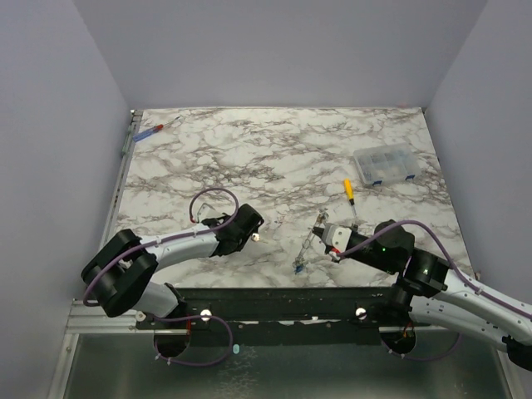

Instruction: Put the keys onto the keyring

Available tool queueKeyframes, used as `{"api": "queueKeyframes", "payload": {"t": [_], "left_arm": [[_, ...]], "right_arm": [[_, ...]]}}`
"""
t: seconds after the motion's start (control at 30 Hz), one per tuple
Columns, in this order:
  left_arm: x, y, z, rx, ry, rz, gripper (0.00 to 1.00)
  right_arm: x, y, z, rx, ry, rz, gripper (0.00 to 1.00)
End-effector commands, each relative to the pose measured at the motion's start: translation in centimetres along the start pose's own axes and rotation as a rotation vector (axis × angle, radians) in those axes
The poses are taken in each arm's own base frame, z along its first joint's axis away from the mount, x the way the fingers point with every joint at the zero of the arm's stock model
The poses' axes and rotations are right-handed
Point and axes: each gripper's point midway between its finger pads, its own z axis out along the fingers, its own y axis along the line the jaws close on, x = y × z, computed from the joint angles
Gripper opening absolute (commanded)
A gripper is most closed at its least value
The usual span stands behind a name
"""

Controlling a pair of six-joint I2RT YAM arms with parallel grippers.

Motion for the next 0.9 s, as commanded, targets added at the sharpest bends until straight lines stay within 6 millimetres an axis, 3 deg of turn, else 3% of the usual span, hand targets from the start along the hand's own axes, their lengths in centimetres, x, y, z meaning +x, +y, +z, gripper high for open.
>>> {"api": "queueKeyframes", "payload": {"t": [0.0, 0.37, 0.67, 0.73, 0.87], "left_arm": [[1.03, -0.90, 0.08, 0.012, 0.035, 0.013, 0.33], [1.81, -0.89, 0.53, 0.004, 0.059, 0.032, 0.27], [1.71, -0.65, 0.63, 0.002, 0.049, 0.045, 0.08], [1.60, -0.65, 0.64, 0.004, 0.043, 0.050, 0.00], [1.31, -0.76, 0.56, 0.014, 0.028, 0.065, 0.00]], "right_arm": [[-0.78, -0.13, -0.06, 0.004, -0.040, -0.005, 0.01], [-0.74, -0.07, -0.09, 0.004, -0.042, -0.005, 0.01], [-0.74, -0.01, -0.09, 0.003, -0.044, -0.004, 0.01], [-0.73, -0.01, -0.10, 0.002, -0.044, -0.004, 0.01], [-0.64, 0.06, -0.05, 0.002, -0.043, -0.004, 0.01]]}}
